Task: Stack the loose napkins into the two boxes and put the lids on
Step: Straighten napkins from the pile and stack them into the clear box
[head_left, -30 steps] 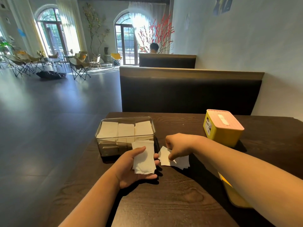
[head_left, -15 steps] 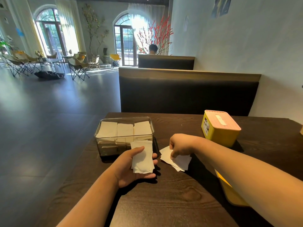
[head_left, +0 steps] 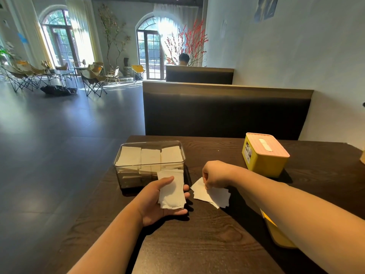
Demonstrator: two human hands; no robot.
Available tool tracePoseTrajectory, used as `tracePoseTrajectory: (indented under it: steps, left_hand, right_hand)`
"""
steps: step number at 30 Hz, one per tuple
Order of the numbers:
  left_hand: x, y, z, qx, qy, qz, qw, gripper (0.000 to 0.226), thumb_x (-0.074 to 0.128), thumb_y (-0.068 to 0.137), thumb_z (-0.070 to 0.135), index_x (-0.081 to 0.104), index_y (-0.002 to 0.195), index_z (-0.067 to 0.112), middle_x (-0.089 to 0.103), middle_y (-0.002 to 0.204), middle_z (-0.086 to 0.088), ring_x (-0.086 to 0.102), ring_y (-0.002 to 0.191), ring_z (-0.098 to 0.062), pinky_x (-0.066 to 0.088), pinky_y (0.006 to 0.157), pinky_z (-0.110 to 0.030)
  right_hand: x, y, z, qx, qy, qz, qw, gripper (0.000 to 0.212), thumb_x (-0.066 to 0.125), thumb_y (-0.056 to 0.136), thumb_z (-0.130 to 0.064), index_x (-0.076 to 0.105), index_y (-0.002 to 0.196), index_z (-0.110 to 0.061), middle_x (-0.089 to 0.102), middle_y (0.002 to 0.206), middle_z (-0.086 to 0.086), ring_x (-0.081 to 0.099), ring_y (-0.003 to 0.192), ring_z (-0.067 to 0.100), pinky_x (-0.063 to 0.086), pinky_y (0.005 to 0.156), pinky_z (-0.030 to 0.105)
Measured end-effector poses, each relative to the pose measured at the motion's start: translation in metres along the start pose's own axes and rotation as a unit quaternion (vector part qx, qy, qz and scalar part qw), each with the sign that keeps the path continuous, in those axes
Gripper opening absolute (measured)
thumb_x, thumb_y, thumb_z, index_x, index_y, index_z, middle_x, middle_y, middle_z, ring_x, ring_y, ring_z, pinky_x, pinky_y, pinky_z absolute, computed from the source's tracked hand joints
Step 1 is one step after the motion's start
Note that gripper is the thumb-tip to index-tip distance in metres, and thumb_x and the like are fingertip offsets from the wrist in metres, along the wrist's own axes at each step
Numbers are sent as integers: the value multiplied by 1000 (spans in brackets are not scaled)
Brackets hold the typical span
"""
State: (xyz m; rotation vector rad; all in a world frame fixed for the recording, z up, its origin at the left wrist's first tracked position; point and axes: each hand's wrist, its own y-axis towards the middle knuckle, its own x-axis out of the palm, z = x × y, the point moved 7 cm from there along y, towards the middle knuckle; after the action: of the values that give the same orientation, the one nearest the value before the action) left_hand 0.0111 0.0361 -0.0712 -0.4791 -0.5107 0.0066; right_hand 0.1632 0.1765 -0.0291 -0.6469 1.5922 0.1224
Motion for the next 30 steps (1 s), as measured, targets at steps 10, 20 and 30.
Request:
tracePoseTrajectory:
  steps: [10,20,30]
  left_hand:
    - [3,-1,1,-2,1,6,1000,33,54,106,32,59,131,12,76,122,-16,73,115,-32,57,96,-60]
    - [1,-1,0,6,4,8,1000,39,55,105,33,58,137,10,76,123,-15,75,111,-30,59,93,-58]
    - [0,1,1,3,7,11,1000,39,56,105,33,57,137,11,76,122,-15,74,112,-31,59,92,-58]
  right_hand:
    - [-19,-6,22,31,164,27,986,11,70,96,-27,70,97,-16,69,95,7,66,80,17,55,63,25]
    - [8,1,41,137,231,44,962,15,74,94,-25,73,101,-11,69,99,9,69,88,22,55,61,28]
    - [8,4,-7,-56,-28,3,998,58,72,94,-32,50,147,-32,48,145,-1,50,130,26,53,103,41]
